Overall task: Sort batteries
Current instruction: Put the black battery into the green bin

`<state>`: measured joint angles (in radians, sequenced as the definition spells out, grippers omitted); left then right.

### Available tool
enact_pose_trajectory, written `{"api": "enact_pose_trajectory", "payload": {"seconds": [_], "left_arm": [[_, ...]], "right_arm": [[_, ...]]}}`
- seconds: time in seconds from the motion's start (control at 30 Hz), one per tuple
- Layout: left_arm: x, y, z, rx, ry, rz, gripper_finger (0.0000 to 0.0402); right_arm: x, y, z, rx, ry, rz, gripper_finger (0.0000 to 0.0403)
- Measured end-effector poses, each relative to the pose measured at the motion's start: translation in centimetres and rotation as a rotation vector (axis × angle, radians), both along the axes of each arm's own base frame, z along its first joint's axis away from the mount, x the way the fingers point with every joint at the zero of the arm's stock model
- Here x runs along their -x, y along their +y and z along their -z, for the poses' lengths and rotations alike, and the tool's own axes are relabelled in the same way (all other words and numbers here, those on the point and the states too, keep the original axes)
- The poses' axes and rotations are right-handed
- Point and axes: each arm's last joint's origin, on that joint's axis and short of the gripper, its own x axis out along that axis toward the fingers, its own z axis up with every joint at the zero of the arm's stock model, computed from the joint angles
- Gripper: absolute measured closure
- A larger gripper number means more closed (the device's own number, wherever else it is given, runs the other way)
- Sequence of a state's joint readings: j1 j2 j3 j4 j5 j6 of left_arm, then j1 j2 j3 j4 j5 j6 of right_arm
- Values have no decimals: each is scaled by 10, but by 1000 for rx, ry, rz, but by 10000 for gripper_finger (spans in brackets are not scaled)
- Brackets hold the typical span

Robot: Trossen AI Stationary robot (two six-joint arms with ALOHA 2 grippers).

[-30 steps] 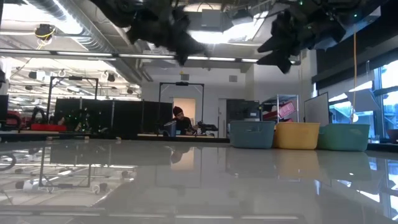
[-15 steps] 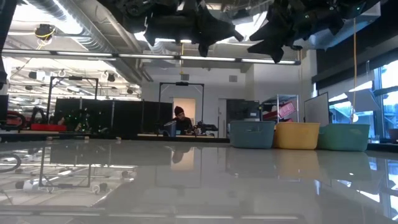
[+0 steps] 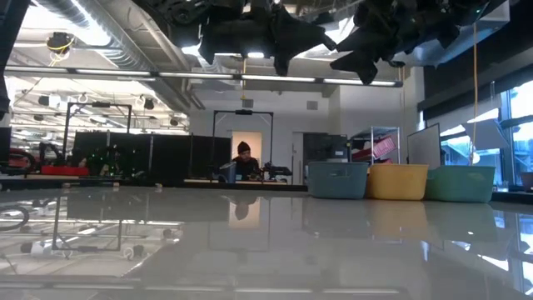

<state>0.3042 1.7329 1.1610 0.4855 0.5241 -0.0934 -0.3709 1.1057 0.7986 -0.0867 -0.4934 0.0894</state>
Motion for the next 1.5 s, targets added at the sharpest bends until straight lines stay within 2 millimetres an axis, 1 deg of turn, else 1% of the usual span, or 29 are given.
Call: {"api": "enact_pose_trajectory", "payload": {"seconds": [0.17, 0.3, 0.43, 0.63, 0.8, 1.23, 1.33, 1.5], "left_arm": [[0, 2, 1, -13, 0, -22, 351], [0, 1, 2, -12, 13, -16, 354], [-1, -1, 3, -12, 25, -8, 351], [-5, -3, 14, 1, 59, -1, 353], [-10, -1, 23, 14, 71, 1, 352], [-11, -2, 25, 10, 77, -15, 352], [-11, -3, 25, 7, 74, -13, 354], [-11, -3, 24, 10, 62, -13, 353]], "right_arm": [[-7, 1, 8, -49, 29, -74, 198], [-9, 0, 13, -51, 56, -73, 198], [-10, -1, 12, -21, 51, -29, 198], [-12, -1, 6, -15, -24, -79, 198], [-11, -1, 8, -38, -3, -72, 198], [-11, -3, 10, -17, 23, -3, 199], [-13, -4, 13, -18, 37, 9, 210], [-19, -6, 22, -38, 78, 10, 241]]}}
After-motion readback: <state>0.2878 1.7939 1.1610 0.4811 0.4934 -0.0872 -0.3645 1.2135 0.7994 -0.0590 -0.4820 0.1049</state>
